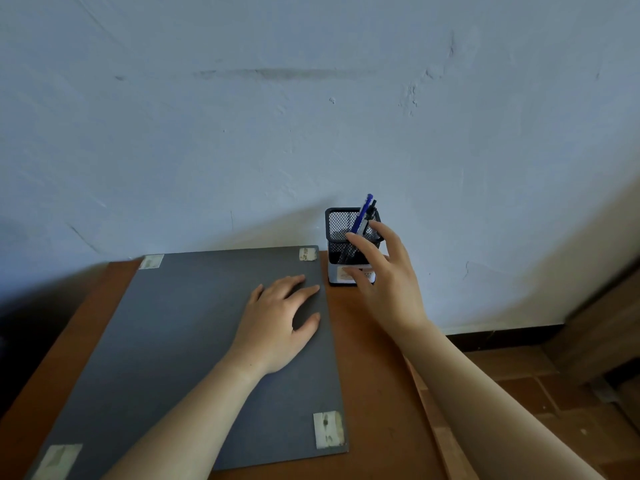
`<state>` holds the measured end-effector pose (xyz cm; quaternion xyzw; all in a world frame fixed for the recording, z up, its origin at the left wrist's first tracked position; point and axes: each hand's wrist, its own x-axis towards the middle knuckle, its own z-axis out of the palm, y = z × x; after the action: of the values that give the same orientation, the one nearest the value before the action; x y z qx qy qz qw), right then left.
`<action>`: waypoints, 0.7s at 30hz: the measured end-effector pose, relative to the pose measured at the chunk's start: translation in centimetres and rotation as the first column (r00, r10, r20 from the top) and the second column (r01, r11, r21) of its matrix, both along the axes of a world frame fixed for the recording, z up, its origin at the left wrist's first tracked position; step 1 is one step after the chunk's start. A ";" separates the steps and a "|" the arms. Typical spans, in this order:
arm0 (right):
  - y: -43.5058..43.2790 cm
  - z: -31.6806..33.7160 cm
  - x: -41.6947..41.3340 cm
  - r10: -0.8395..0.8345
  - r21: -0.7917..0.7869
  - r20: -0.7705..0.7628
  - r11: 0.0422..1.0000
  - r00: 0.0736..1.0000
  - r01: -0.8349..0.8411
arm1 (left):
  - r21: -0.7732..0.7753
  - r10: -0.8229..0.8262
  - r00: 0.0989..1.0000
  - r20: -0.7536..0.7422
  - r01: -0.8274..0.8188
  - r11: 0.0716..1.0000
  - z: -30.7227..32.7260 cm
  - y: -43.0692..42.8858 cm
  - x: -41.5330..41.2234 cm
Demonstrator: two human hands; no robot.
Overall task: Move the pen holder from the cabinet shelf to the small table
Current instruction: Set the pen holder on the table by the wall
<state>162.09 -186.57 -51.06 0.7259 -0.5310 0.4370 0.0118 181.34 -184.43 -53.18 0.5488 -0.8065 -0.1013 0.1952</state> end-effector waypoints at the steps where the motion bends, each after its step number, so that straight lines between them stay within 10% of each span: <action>1: -0.2 0.1 0.0 -0.001 -0.002 -0.001 1.000 1.000 0.001 | 0.003 0.001 1.000 -0.003 -0.001 1.000 0.0 0.0 0.0; 21: -1.9 0.2 0.1 0.027 0.014 0.025 1.000 0.999 -0.027 | -0.011 0.010 1.000 -0.021 -0.010 1.000 0.2 -0.1 -0.1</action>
<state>162.22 -188.46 -50.88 0.7277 -0.5245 0.4420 -0.0059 181.24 -184.49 -53.01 0.5506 -0.8023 -0.1016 0.2070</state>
